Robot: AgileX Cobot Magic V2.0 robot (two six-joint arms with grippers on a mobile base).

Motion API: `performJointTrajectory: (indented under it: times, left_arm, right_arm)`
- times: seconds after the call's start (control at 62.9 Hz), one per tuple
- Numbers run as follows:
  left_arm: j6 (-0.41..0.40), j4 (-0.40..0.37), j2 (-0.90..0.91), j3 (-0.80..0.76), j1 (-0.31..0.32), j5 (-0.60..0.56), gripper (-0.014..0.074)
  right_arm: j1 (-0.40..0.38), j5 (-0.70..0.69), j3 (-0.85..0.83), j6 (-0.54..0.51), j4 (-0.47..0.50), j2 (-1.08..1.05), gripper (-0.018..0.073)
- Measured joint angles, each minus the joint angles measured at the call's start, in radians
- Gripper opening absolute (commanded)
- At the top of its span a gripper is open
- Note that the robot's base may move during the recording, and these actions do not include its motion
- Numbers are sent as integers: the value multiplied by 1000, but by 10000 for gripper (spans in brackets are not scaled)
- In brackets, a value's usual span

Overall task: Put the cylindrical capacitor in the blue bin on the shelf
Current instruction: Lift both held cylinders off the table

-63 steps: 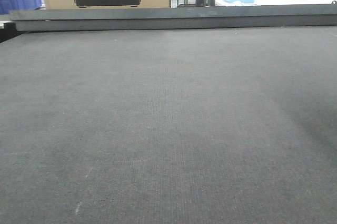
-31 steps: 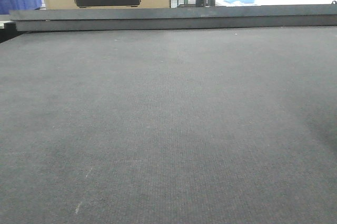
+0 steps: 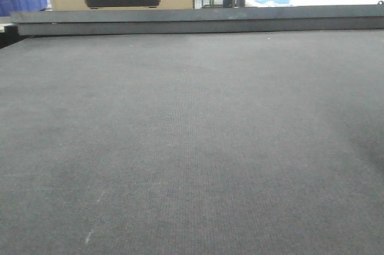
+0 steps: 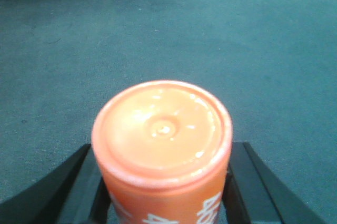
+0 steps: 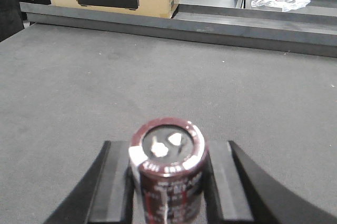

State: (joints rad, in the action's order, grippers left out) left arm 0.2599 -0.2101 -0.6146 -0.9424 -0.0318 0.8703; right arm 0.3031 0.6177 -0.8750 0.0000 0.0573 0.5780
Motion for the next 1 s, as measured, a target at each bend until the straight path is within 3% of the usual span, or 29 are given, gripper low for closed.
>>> performJointTrajectory:
  times: [1.002]
  left_arm:
    - [0, 0, 0, 0, 0, -4, -111]
  right_arm:
    - [0, 0, 0, -7, -2, 0, -153]
